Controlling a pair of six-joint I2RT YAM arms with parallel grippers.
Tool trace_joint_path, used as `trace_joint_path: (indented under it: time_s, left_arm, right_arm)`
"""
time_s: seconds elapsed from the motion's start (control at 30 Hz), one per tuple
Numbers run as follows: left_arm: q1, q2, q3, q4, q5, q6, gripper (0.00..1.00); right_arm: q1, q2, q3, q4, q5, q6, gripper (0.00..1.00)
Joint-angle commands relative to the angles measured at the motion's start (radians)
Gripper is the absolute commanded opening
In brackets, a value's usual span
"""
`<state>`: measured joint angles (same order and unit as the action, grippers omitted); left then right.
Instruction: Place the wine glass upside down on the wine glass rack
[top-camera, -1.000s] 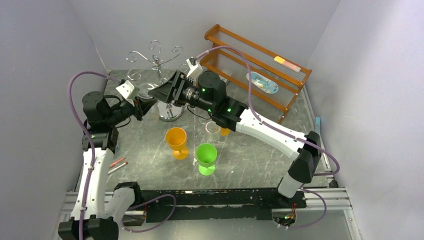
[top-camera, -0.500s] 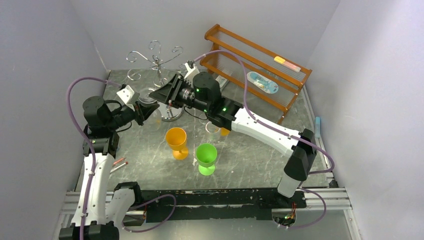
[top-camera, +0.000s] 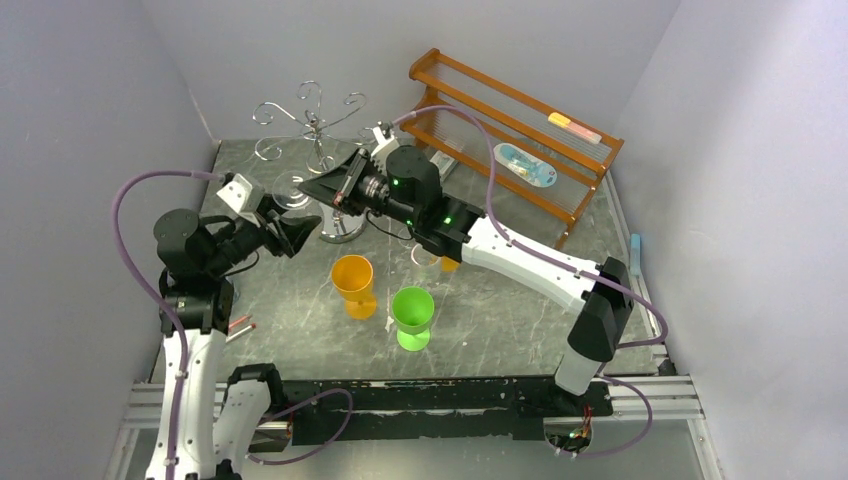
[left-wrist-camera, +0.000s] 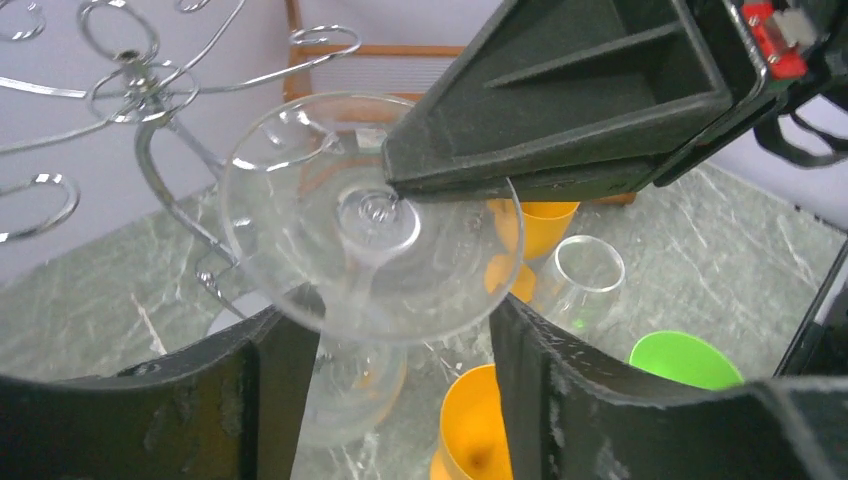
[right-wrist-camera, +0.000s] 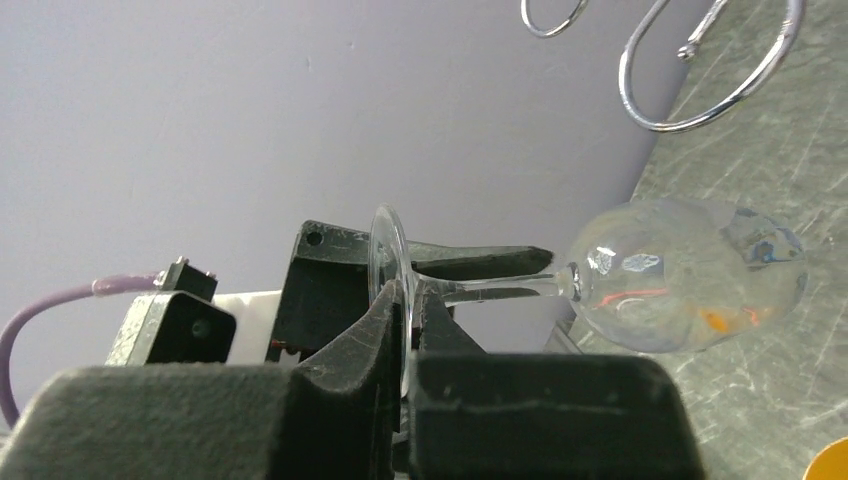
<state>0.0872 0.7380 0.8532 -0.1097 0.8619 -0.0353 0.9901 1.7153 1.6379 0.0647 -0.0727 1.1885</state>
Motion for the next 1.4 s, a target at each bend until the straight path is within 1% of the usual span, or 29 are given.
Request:
trace_joint_path:
  time_s: [0.0,0.1,0.17,0.2,0.23,0.27,0.4,0.5,0.57,0.63,0.73,0.8,0.87,0.9,0.93,0.97,1.03,1.2,1.23,1.3,1.33,1.37]
  left_arm:
    - [-0.003,-0.059,0.036,-0.143,-0.137,-0.087,0.69]
    - [-0.003,-0.093,0.071,-0.242,-0.196,-0.139,0.74]
    - [-0.004,-0.112,0.104,-0.312,-0.263,-0.174,0.74]
    - [-0.010,-0.111,0.126,-0.346,-0.302,-0.193,0.80]
    - [-0.016,-0.111,0.145,-0.367,-0.338,-0.215,0.91]
    - [-0.018,-0.115,0.162,-0.376,-0.374,-0.237,0.96]
    - [-0.018,-0.115,0.250,-0.427,-0.549,-0.328,0.96]
    - [-0.018,-0.104,0.320,-0.463,-0.618,-0.395,0.97]
    - [-0.019,-0.088,0.349,-0.464,-0.609,-0.459,0.96]
    - [-0.018,-0.066,0.357,-0.444,-0.537,-0.544,0.97]
    - [-0.019,-0.030,0.338,-0.386,-0.392,-0.647,0.97]
    - [-0.018,-0.011,0.315,-0.338,-0.309,-0.696,0.97]
    - [-0.018,0.008,0.292,-0.313,-0.261,-0.723,0.96]
    - [-0.018,0.017,0.286,-0.310,-0.246,-0.733,0.90]
    - [-0.018,0.025,0.277,-0.299,-0.225,-0.747,0.82]
    - [-0.018,0.032,0.266,-0.281,-0.200,-0.765,0.72]
    - [-0.018,0.042,0.244,-0.223,-0.143,-0.817,0.58]
    - [-0.019,0.049,0.215,-0.152,-0.081,-0.874,0.38]
    - [-0.018,0.049,0.212,-0.142,-0.074,-0.881,0.31]
    - [-0.018,0.055,0.216,-0.144,-0.067,-0.880,0.11]
    - [-0.019,0.060,0.222,-0.155,-0.073,-0.872,0.06]
    - [-0.018,0.065,0.229,-0.167,-0.080,-0.868,0.05]
  right_arm:
    - [-0.007,-0.039,-0.028,0.074,0.053,-0.005,0.00]
    - [-0.012,-0.052,-0.048,0.083,0.063,0.000,0.00]
    - [-0.017,-0.059,-0.061,0.089,0.064,0.004,0.00]
    - [-0.019,-0.062,-0.066,0.090,0.063,0.006,0.00]
    - [-0.021,-0.064,-0.069,0.091,0.061,0.005,0.00]
    - [-0.024,-0.066,-0.071,0.090,0.060,0.004,0.00]
    - [-0.031,-0.076,-0.080,0.093,0.061,-0.007,0.00]
    - [-0.037,-0.081,-0.088,0.102,0.051,-0.012,0.00]
    - [-0.036,-0.084,-0.092,0.109,0.042,-0.018,0.00]
    - [-0.037,-0.088,-0.093,0.119,0.024,-0.021,0.00]
    - [-0.038,-0.097,-0.099,0.124,-0.001,-0.026,0.00]
    - [-0.038,-0.106,-0.110,0.130,-0.016,-0.026,0.00]
    - [-0.038,-0.113,-0.117,0.139,-0.032,-0.026,0.00]
    - [-0.038,-0.114,-0.120,0.142,-0.041,-0.024,0.00]
    - [-0.038,-0.113,-0.122,0.146,-0.051,-0.022,0.00]
    - [-0.038,-0.109,-0.122,0.146,-0.059,-0.021,0.00]
    - [-0.038,-0.104,-0.123,0.148,-0.070,-0.022,0.00]
    - [-0.038,-0.088,-0.119,0.144,-0.084,-0.026,0.00]
    - [-0.038,-0.085,-0.118,0.143,-0.086,-0.026,0.00]
    - [-0.038,-0.080,-0.115,0.143,-0.088,-0.032,0.00]
    - [-0.039,-0.080,-0.115,0.143,-0.088,-0.036,0.00]
    - [-0.039,-0.079,-0.115,0.141,-0.088,-0.042,0.00]
